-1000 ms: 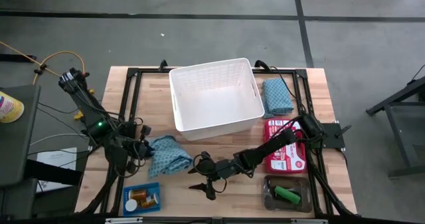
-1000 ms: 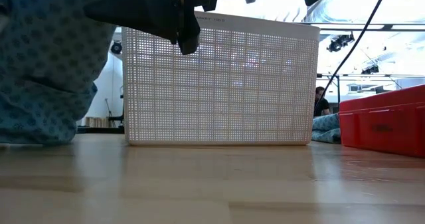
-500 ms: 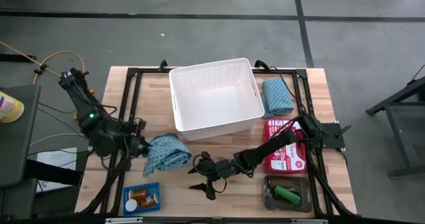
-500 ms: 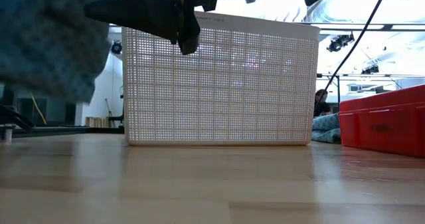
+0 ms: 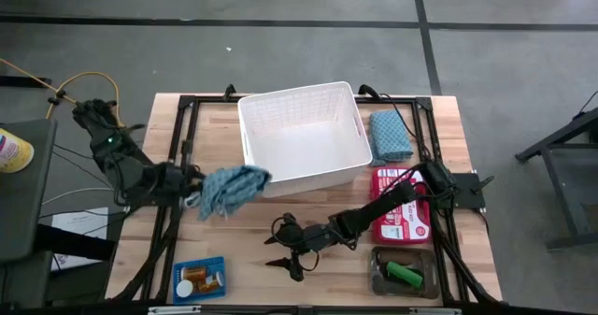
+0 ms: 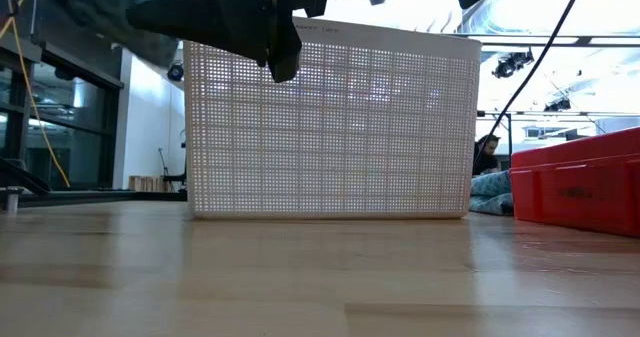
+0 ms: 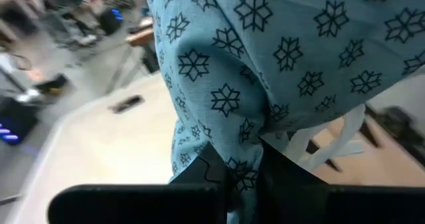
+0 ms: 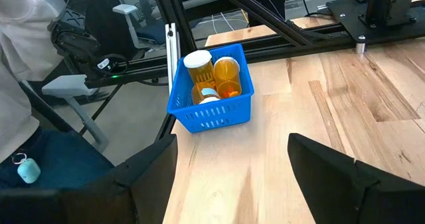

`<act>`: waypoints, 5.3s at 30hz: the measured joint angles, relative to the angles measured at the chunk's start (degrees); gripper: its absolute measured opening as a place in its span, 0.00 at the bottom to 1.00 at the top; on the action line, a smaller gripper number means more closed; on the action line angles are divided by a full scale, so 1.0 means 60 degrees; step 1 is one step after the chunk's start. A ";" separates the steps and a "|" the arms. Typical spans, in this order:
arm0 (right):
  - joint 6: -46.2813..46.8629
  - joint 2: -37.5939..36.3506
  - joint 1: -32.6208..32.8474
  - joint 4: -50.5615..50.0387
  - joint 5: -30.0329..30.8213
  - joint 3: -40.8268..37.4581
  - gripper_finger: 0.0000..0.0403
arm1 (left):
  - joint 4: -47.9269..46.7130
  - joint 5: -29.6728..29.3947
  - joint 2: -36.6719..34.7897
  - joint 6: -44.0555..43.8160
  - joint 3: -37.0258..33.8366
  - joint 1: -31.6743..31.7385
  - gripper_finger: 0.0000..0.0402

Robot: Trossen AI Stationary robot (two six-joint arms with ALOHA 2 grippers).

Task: Pick & place medical supplies in basket/bin
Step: Put the left patient gown into the white bin, then put the patient gown into the white bin

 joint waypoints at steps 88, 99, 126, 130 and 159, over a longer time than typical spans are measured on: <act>0.0000 0.0000 0.0001 0.0000 -0.0001 0.0000 0.68 | 0.3729 0.6381 0.6863 0.1109 0.0225 0.9932 0.38; -0.0002 0.0000 0.0001 -0.0001 -0.0003 0.0000 0.68 | 0.3672 0.6206 0.6315 0.1424 0.0267 0.9928 0.44; -0.0003 0.0000 -0.0002 0.0000 0.0000 0.0000 0.68 | 0.1702 0.6209 0.2280 0.0273 0.0298 0.7336 0.44; -0.0003 0.0000 -0.0001 0.0000 0.0000 0.0000 0.68 | 0.1623 0.6209 0.2291 0.0253 0.0298 0.7148 0.44; -0.0002 0.0000 -0.0002 0.0000 -0.0001 0.0000 0.68 | 0.1065 0.6154 0.1446 -0.0507 -0.0298 0.5568 0.44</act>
